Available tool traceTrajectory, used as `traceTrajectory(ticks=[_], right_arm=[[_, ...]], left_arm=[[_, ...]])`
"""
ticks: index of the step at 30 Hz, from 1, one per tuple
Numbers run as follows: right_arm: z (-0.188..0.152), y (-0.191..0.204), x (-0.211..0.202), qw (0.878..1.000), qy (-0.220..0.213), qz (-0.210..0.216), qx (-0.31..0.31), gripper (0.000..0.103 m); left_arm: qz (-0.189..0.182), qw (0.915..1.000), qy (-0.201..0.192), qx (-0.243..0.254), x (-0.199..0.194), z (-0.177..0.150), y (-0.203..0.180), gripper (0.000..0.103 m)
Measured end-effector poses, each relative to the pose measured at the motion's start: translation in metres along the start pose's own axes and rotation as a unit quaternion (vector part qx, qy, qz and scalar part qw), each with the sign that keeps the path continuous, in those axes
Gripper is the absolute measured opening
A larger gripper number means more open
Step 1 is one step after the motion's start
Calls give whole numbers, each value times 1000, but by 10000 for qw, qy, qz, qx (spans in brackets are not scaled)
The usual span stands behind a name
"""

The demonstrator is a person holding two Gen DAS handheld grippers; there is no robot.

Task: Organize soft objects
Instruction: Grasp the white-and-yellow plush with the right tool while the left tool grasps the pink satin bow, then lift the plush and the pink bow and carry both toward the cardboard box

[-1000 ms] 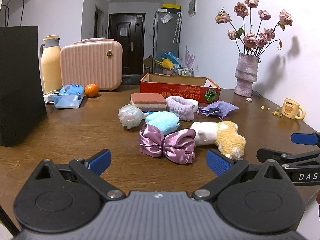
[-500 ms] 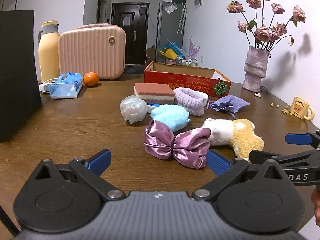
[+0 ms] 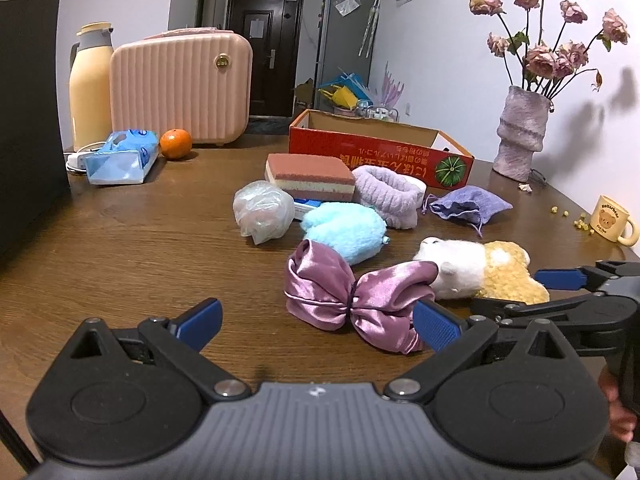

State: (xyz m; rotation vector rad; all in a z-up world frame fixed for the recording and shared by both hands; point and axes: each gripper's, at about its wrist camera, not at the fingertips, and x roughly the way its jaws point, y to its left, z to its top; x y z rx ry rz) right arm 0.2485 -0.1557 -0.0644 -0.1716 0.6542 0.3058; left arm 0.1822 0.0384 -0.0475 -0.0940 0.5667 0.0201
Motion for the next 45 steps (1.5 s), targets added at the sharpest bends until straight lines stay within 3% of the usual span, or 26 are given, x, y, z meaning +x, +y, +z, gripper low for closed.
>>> traceTrajectory(ticks=[4, 6, 16, 34, 45], right_arm=[[0, -6, 18, 9999, 152, 64, 43, 67], [-3, -10, 24, 9996, 193, 128, 150, 50], [-5, -29, 20, 9965, -90, 533, 645, 47], [-10, -61, 10, 9907, -436, 328, 1250, 47], [-9, -62, 17, 9907, -306, 322, 1285, 47]], left_arm=[[8, 10000, 58, 30, 7, 1, -4, 103], [2, 9999, 95, 45, 11, 2, -5, 103], [-41, 9993, 231, 281, 25, 11, -19, 103], [-198, 9902, 1064, 883, 79, 38, -41, 103], [-141, 9885, 1102, 1024, 102, 32, -44, 103]])
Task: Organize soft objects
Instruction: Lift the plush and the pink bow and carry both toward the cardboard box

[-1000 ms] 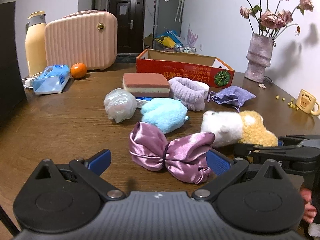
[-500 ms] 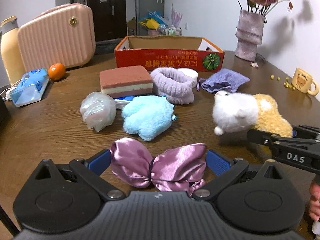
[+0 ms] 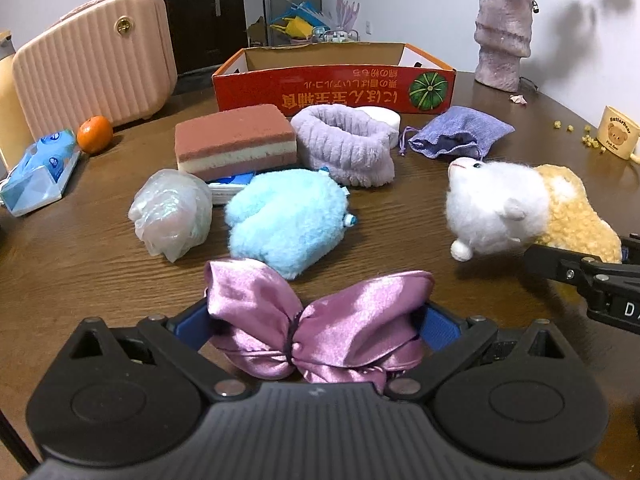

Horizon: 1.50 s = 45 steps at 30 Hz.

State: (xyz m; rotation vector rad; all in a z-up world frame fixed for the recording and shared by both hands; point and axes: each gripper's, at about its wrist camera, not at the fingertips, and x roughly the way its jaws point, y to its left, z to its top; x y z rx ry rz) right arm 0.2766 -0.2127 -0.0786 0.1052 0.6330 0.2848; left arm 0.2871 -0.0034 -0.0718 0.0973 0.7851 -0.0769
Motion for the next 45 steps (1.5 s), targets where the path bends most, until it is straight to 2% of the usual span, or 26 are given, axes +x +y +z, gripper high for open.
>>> traceTrajectory(ticks=[15, 18, 22, 26, 34, 45], right_arm=[[0, 0, 6, 10000, 80, 7, 33, 47], [0, -1, 6, 10000, 63, -17, 26, 47], [0, 0, 5, 10000, 11, -59, 22, 47], [-1, 1, 3, 9999, -42, -107, 12, 48], [-1, 3, 0, 9996, -194, -178, -48, 47], [9, 5, -10, 9984, -431, -279, -214, 47]], left_arm=[[-50, 9999, -76, 42, 11, -3, 1, 102], [9, 9999, -155, 26, 9, -4, 2, 93], [55, 9996, -260, -46, 5, -3, 5, 68], [31, 9992, -369, -138, -2, -4, 9, 56], [37, 9978, -614, -242, -18, -6, 11, 52], [21, 9940, -1049, -319, -43, 3, 15, 52]])
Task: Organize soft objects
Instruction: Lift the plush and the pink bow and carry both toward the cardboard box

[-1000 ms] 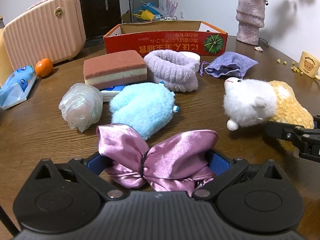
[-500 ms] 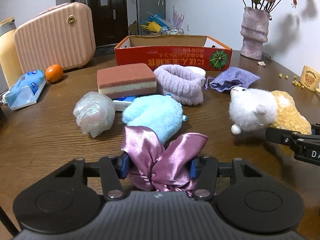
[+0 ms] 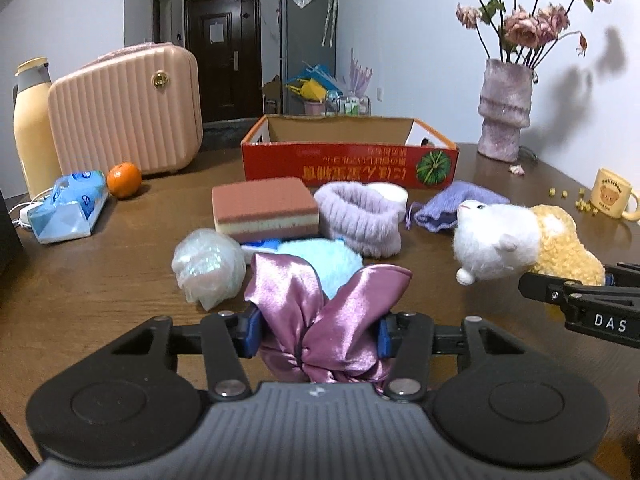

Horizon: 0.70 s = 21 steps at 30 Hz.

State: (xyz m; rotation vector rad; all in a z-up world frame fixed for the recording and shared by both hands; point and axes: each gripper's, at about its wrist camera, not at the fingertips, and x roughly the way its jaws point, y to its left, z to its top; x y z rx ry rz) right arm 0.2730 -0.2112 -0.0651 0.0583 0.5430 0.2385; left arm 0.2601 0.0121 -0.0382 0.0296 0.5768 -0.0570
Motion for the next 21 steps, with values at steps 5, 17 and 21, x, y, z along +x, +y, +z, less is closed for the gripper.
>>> traceTrajectory(ticks=[5, 17, 21], right_arm=[[12, 0, -3, 9998, -156, -63, -101, 48], [52, 0, -5, 9978, -632, -111, -145, 48], [65, 0, 1, 9972, -733, -113, -131, 48]], left_arm=[[-7, 9998, -205, -33, -5, 14, -1, 52], [-55, 9969, -750, -216, -11, 61, -2, 52], [-67, 9952, -918, -327, -10, 77, -2, 52]])
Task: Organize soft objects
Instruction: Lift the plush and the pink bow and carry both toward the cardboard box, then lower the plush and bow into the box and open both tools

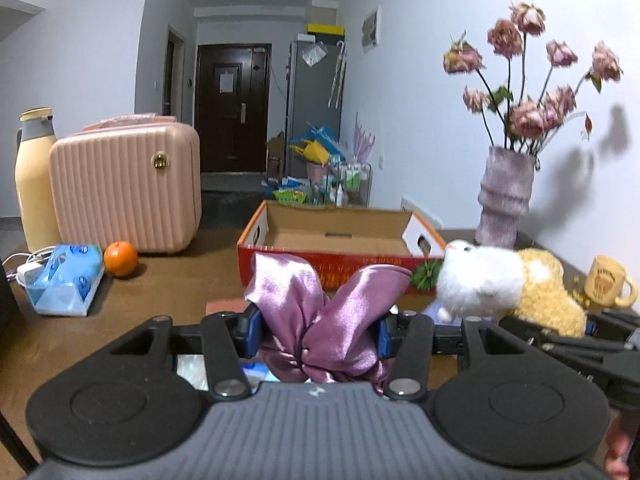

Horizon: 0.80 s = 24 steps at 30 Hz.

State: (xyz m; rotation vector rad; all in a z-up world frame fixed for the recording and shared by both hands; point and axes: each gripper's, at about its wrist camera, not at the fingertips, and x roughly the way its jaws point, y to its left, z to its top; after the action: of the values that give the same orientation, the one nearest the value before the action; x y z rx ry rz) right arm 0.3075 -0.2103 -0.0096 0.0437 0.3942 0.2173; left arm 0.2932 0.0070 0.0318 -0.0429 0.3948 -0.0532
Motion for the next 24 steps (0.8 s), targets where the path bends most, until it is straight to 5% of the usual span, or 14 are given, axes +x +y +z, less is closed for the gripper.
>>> traceTrajectory(ticks=[24], right_arm=[[58, -6, 73, 9994, -293, -50, 158, 48]], left_arm=[[125, 9979, -381, -508, 70, 62, -18, 52]])
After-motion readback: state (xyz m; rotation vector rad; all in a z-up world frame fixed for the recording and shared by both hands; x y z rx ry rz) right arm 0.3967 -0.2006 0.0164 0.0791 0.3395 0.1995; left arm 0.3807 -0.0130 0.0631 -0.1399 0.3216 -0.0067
